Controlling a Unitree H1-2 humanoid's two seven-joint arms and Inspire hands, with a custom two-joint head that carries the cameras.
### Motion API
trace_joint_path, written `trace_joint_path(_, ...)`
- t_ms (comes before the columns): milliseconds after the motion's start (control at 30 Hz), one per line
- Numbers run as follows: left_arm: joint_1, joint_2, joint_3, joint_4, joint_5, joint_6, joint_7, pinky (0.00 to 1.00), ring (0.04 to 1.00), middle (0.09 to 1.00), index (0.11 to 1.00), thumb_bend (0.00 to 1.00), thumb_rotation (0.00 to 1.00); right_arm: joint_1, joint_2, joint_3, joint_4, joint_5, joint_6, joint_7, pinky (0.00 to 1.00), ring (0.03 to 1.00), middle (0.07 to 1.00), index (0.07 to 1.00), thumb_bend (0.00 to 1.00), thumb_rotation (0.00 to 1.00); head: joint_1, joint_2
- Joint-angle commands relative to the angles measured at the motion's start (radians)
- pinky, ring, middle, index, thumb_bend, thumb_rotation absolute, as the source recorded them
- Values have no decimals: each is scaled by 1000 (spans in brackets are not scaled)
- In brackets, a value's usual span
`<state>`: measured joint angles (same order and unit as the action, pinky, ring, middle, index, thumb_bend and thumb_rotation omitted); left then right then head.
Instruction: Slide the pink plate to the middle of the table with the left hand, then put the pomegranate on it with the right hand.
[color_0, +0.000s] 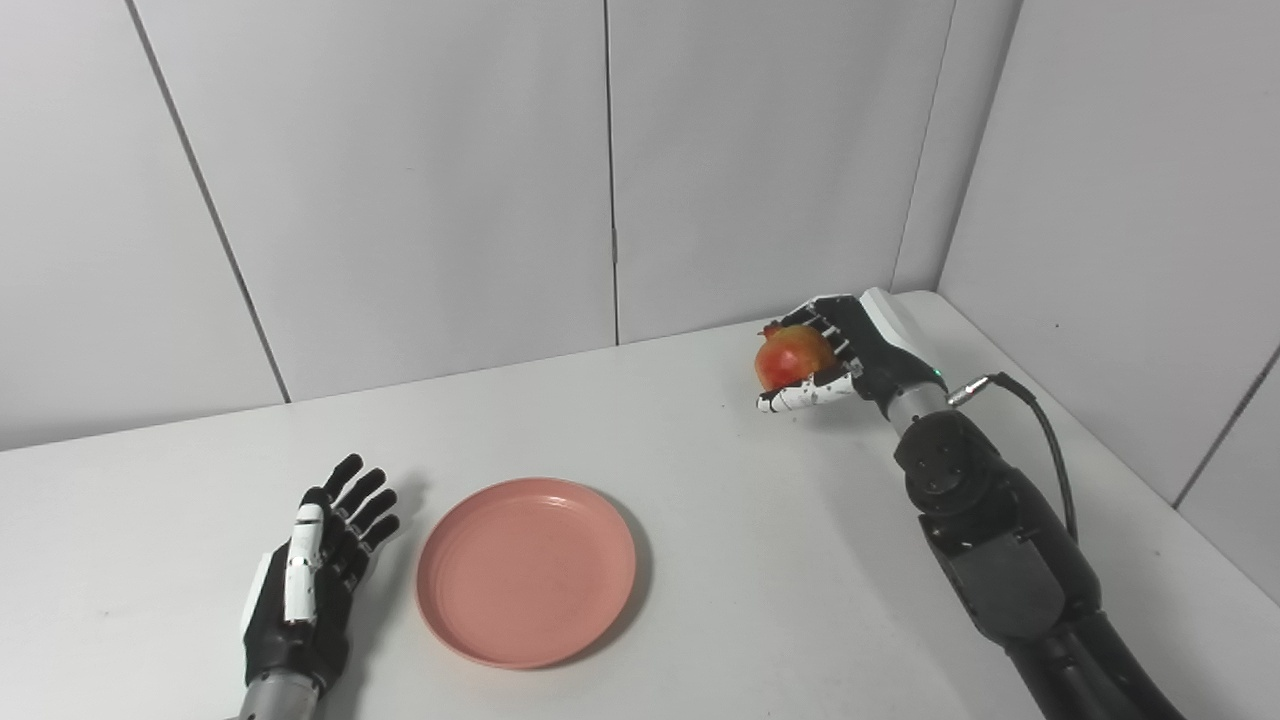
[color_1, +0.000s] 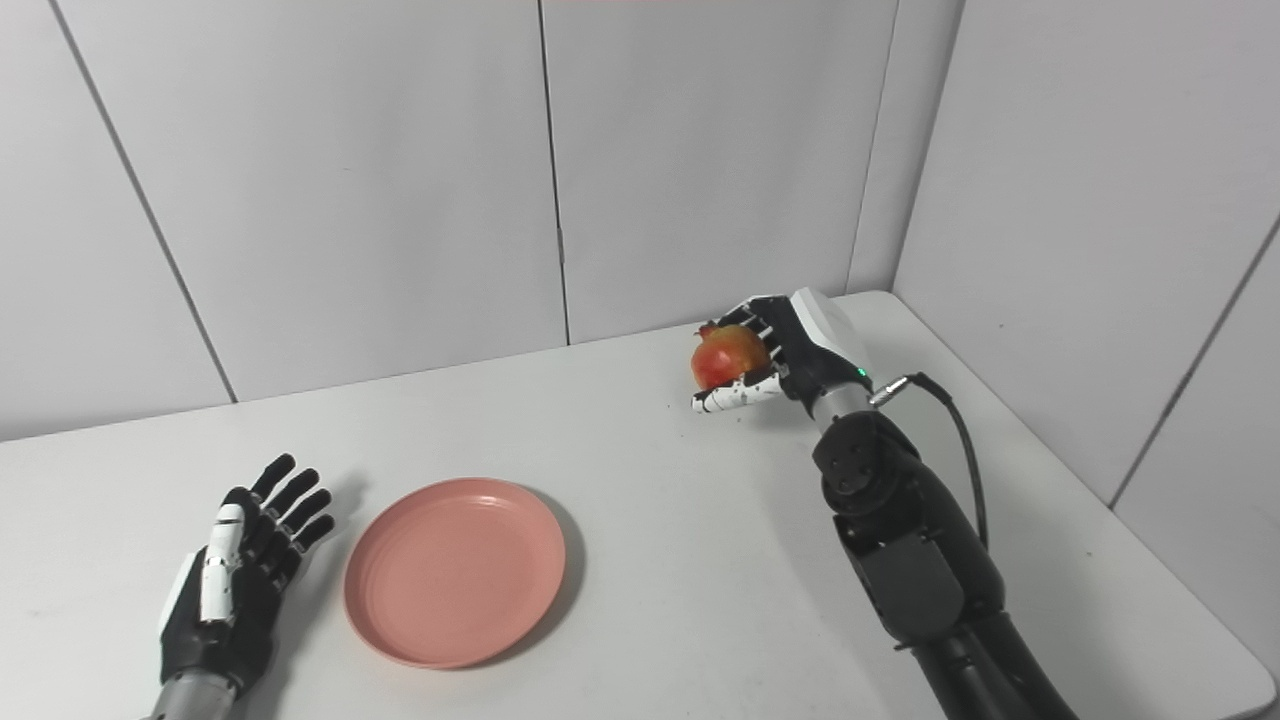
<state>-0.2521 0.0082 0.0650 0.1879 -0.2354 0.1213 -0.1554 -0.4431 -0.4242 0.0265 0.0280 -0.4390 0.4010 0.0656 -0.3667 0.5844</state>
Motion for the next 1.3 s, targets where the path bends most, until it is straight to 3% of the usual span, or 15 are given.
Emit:
trace_joint_path(0, 9, -7, -14, 2, 17, 31, 15, 852, 858, 871, 860, 403, 1000, -29, -1, -2, -89, -4, 26, 9, 431, 479, 518, 536, 514, 132, 11, 0)
trace_joint_path(333, 16, -31, -42, -28, 68, 43, 59, 828, 851, 867, 856, 406, 1000, -24, 60, 87, -255, -24, 49, 87, 450, 488, 526, 549, 518, 90, 91, 12)
trace_joint_path(467, 18, -39, -54, -39, 91, 47, 78, 822, 848, 864, 853, 407, 1000, -32, 96, 140, -285, -32, 12, 102, 432, 483, 521, 542, 529, 83, 122, 19)
trace_joint_path(700, 19, -63, -71, -54, 129, 31, 106, 821, 852, 866, 857, 402, 1000, -49, 141, 231, -283, -83, -37, 108, 414, 477, 516, 536, 543, 139, 191, 35)
trace_joint_path(1033, 10, -96, -92, -38, 173, -23, 144, 880, 898, 913, 897, 404, 1000, -41, 206, 296, -238, -85, -92, 123, 396, 470, 516, 542, 547, 89, 276, 58)
trace_joint_path(1167, 4, -112, -101, -42, 202, -8, 171, 883, 902, 914, 899, 397, 1000, -45, 210, 324, -216, -105, -123, 120, 360, 443, 508, 545, 555, 68, 314, 67)
trace_joint_path(1267, 1, -121, -111, -46, 228, -3, 190, 878, 902, 913, 899, 396, 1000, -46, 216, 343, -197, -111, -129, 133, 317, 404, 487, 549, 552, 117, 346, 75)
